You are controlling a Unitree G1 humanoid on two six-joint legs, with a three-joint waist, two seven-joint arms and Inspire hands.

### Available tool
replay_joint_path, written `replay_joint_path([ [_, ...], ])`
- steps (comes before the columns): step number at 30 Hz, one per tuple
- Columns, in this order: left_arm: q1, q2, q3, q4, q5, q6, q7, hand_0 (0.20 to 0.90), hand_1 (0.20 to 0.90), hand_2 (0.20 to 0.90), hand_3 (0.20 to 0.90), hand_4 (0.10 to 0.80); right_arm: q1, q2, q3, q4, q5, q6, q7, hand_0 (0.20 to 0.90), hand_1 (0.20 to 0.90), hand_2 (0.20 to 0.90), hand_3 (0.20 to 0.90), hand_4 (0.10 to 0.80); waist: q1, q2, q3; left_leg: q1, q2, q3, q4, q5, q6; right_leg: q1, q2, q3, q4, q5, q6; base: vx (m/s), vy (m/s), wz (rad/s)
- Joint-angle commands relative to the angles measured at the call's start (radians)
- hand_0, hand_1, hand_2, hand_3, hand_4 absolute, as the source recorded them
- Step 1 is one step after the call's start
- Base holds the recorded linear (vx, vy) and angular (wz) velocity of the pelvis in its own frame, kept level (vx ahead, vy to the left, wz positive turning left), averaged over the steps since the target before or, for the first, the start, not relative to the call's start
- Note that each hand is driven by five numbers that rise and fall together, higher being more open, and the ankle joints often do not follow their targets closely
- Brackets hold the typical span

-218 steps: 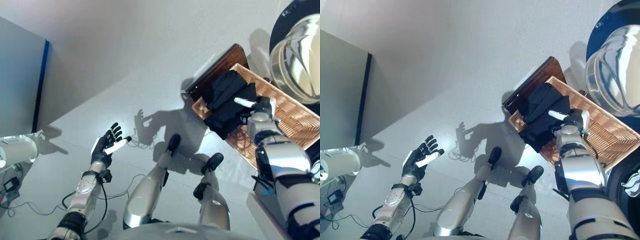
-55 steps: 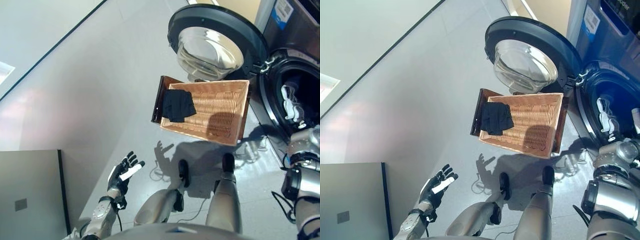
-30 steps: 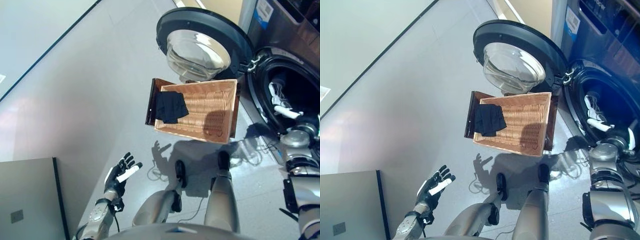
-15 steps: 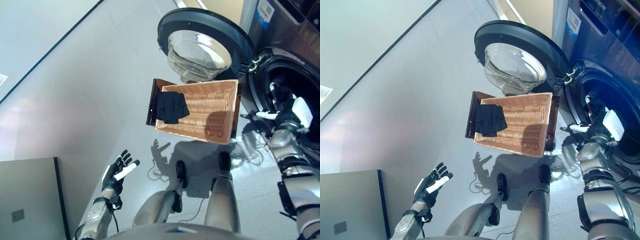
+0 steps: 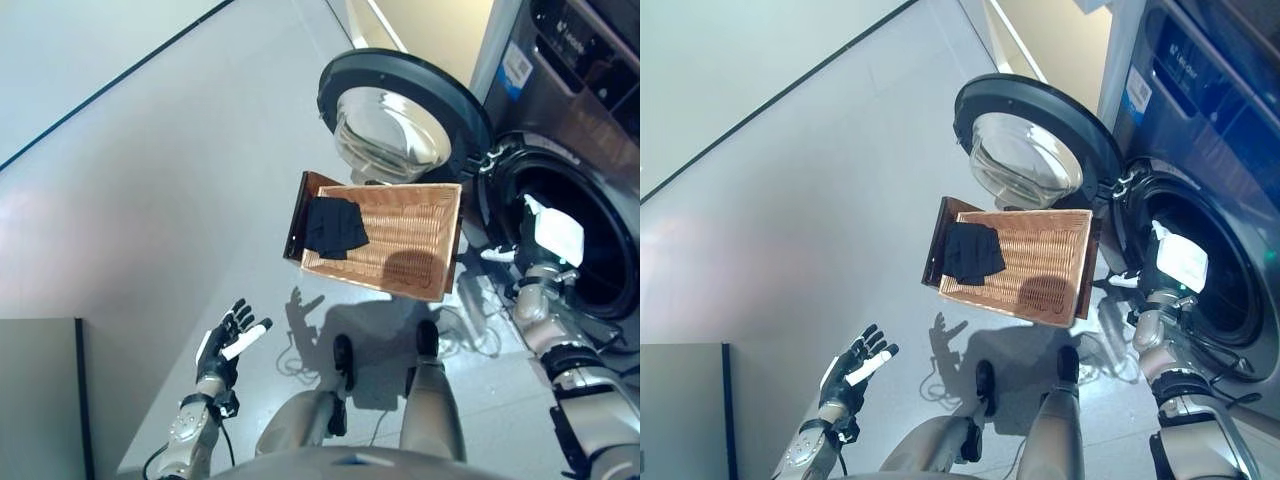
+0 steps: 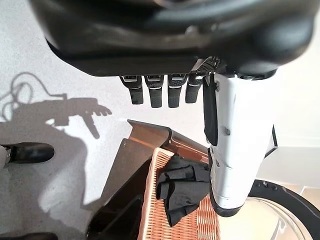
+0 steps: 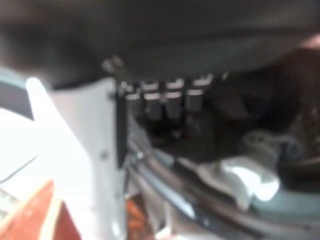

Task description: Pick up the clothes and place them into the washing machine

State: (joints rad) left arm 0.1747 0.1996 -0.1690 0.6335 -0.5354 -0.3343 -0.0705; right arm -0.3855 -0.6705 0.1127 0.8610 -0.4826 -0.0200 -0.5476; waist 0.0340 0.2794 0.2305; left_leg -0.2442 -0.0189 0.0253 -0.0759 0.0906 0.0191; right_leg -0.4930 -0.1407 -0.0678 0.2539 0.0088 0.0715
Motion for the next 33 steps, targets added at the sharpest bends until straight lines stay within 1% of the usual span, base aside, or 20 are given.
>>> replay_joint_path([
  [1,0.022,0.031,0.042,-0.01,0.017,-0.071,0.02,0.9,0.9,0.9,0.9,0.8,0.03,-0.057,-0.007,-0.14,-0.038,-0.04,-0.077,0.9,0.9,0.9,0.9,0.8,-0.011,-0.04,-0.067,0.021,-0.04,-0.009,-0.011,0.003,-0.073,0.193,0.013,-0.057,-0.243,0.081,-0.008,0.0,0.0,0.0],
  [4,0.027,0.028,0.049,-0.006,0.023,-0.071,0.021,0.9,0.9,0.9,0.9,0.8,0.073,-0.054,-0.024,-0.175,-0.021,-0.063,-0.057,0.9,0.9,0.9,0.9,0.8,-0.016,-0.049,-0.073,0.031,-0.038,-0.009,-0.011,0.001,-0.075,0.205,0.015,-0.06,-0.246,0.079,-0.008,0.0,0.0,0.0],
  [5,0.033,0.026,0.056,-0.005,0.031,-0.068,0.02,0.9,0.9,0.9,0.9,0.8,0.109,-0.048,-0.035,-0.222,-0.012,-0.079,-0.036,0.9,0.9,0.9,0.9,0.8,-0.02,-0.057,-0.075,0.04,-0.035,-0.008,-0.011,-0.001,-0.075,0.216,0.018,-0.063,-0.25,0.077,-0.008,0.02,-0.031,-0.01],
  [7,0.037,0.024,0.059,0.003,0.04,-0.067,0.02,0.9,0.9,0.9,0.9,0.8,0.135,-0.022,-0.044,-0.216,0.028,-0.104,-0.02,0.9,0.9,0.9,0.9,0.8,-0.021,-0.069,-0.081,0.052,-0.031,-0.009,-0.011,-0.003,-0.077,0.233,0.02,-0.07,-0.256,0.076,-0.008,0.03,-0.043,-0.01],
  [10,0.041,0.023,0.071,0.014,0.046,-0.064,0.022,0.9,0.9,0.9,0.9,0.8,0.179,0.011,-0.061,-0.285,0.07,-0.131,0.005,0.9,0.9,0.9,0.9,0.8,-0.029,-0.086,-0.088,0.071,-0.026,-0.009,-0.011,-0.007,-0.078,0.259,0.024,-0.073,-0.269,0.076,-0.007,0.024,-0.022,-0.01],
  [11,0.041,0.023,0.071,0.014,0.046,-0.064,0.022,0.9,0.9,0.9,0.9,0.8,0.18,0.011,-0.062,-0.286,0.07,-0.13,0.006,0.9,0.9,0.9,0.9,0.8,-0.029,-0.086,-0.088,0.072,-0.026,-0.009,-0.011,-0.007,-0.078,0.261,0.024,-0.074,-0.27,0.076,-0.007,0.043,-0.027,-0.03],
  [12,0.039,0.02,0.077,0.024,0.051,-0.064,0.027,0.9,0.9,0.9,0.9,0.8,0.194,0.047,-0.06,-0.3,0.122,-0.154,0.025,0.9,0.9,0.9,0.9,0.8,-0.031,-0.098,-0.093,0.085,-0.025,-0.008,-0.011,-0.01,-0.078,0.278,0.027,-0.074,-0.276,0.076,-0.006,0.0,0.0,0.0],
  [14,0.044,0.017,0.079,0.021,0.048,-0.062,0.028,0.9,0.9,0.9,0.9,0.8,0.203,0.064,-0.058,-0.32,0.144,-0.161,0.043,0.9,0.9,0.9,0.9,0.8,-0.032,-0.106,-0.094,0.093,-0.023,-0.006,-0.011,-0.012,-0.078,0.289,0.028,-0.075,-0.281,0.076,-0.005,0.036,-0.032,-0.02],
  [15,0.046,0.017,0.089,0.028,0.054,-0.059,0.03,0.9,0.9,0.9,0.9,0.8,0.217,0.091,-0.043,-0.341,0.186,-0.182,0.079,0.9,0.9,0.9,0.9,0.8,-0.032,-0.12,-0.1,0.102,-0.02,-0.005,-0.011,-0.014,-0.079,0.304,0.032,-0.076,-0.293,0.077,-0.004,0.043,-0.044,-0.03],
  [17,0.047,0.018,0.092,0.034,0.059,-0.056,0.03,0.9,0.9,0.9,0.9,0.8,0.219,0.101,-0.036,-0.342,0.197,-0.183,0.087,0.9,0.9,0.9,0.9,0.8,-0.032,-0.126,-0.102,0.106,-0.02,-0.005,-0.011,-0.015,-0.079,0.311,0.033,-0.078,-0.298,0.078,-0.003,0.032,-0.025,-0.01],
  [18,0.051,0.018,0.097,0.037,0.06,-0.054,0.032,0.9,0.9,0.9,0.9,0.8,0.214,0.132,-0.023,-0.319,0.222,-0.185,0.094,0.9,0.9,0.9,0.9,0.8,-0.029,-0.138,-0.109,0.115,-0.018,-0.007,-0.011,-0.018,-0.078,0.322,0.035,-0.08,-0.306,0.079,-0.002,0.035,-0.011,0.02],
  [20,0.053,0.021,0.101,0.034,0.065,-0.054,0.034,0.9,0.9,0.9,0.9,0.8,0.198,0.154,-0.014,-0.306,0.22,-0.178,0.088,0.9,0.9,0.9,0.9,0.8,-0.024,-0.144,-0.113,0.121,-0.017,-0.007,-0.011,-0.02,-0.077,0.331,0.036,-0.084,-0.311,0.081,-0.001,0.037,-0.003,0.03],
  [22,0.054,0.022,0.106,0.034,0.069,-0.056,0.039,0.9,0.9,0.9,0.9,0.8,0.186,0.185,-0.01,-0.289,0.257,-0.186,0.095,0.9,0.9,0.9,0.9,0.8,-0.019,-0.153,-0.114,0.126,-0.015,-0.01,-0.011,-0.023,-0.075,0.34,0.038,-0.087,-0.315,0.081,0.001,0.019,-0.002,0.05],
  [23,0.054,0.022,0.106,0.034,0.069,-0.056,0.039,0.9,0.9,0.9,0.9,0.8,0.186,0.185,-0.01,-0.289,0.257,-0.186,0.095,0.9,0.9,0.9,0.9,0.8,-0.019,-0.153,-0.114,0.126,-0.015,-0.01,-0.011,-0.023,-0.075,0.34,0.038,-0.087,-0.315,0.081,0.001,0.018,0.004,0.11],
  [26,0.068,0.024,0.11,0.023,0.066,-0.052,0.037,0.9,0.9,0.9,0.9,0.8,0.164,0.235,0.015,-0.245,0.328,-0.193,0.127,0.9,0.9,0.9,0.9,0.8,-0.003,-0.166,-0.116,0.131,-0.014,-0.02,-0.011,-0.025,-0.073,0.355,0.036,-0.103,-0.321,0.082,0.002,0.025,0.009,0.13],
  [28,0.074,0.023,0.111,0.018,0.066,-0.051,0.039,0.9,0.9,0.9,0.9,0.8,0.149,0.248,0.023,-0.219,0.344,-0.193,0.131,0.9,0.9,0.9,0.9,0.8,0.003,-0.169,-0.114,0.131,-0.015,-0.024,-0.011,-0.024,-0.072,0.359,0.035,-0.108,-0.324,0.084,0.003,0.002,0.015,0.17],
  [29,0.073,0.025,0.112,0.02,0.061,-0.049,0.04,0.9,0.9,0.9,0.9,0.8,0.107,0.277,0.039,-0.169,0.384,-0.188,0.135,0.9,0.9,0.9,0.9,0.8,0.017,-0.173,-0.11,0.126,-0.015,-0.031,-0.011,-0.023,-0.071,0.358,0.033,-0.12,-0.325,0.086,0.004,-0.021,0.025,0.27],
  [33,0.067,0.043,0.106,0.005,0.053,-0.046,0.048,0.9,0.9,0.9,0.9,0.8,-0.007,0.325,0.067,-0.022,0.429,-0.162,0.115,0.9,0.9,0.9,0.9,0.8,0.049,-0.177,-0.095,0.105,-0.019,-0.055,-0.011,-0.016,-0.068,0.347,0.028,-0.142,-0.317,0.091,0.005,-0.045,0.026,0.29],
])
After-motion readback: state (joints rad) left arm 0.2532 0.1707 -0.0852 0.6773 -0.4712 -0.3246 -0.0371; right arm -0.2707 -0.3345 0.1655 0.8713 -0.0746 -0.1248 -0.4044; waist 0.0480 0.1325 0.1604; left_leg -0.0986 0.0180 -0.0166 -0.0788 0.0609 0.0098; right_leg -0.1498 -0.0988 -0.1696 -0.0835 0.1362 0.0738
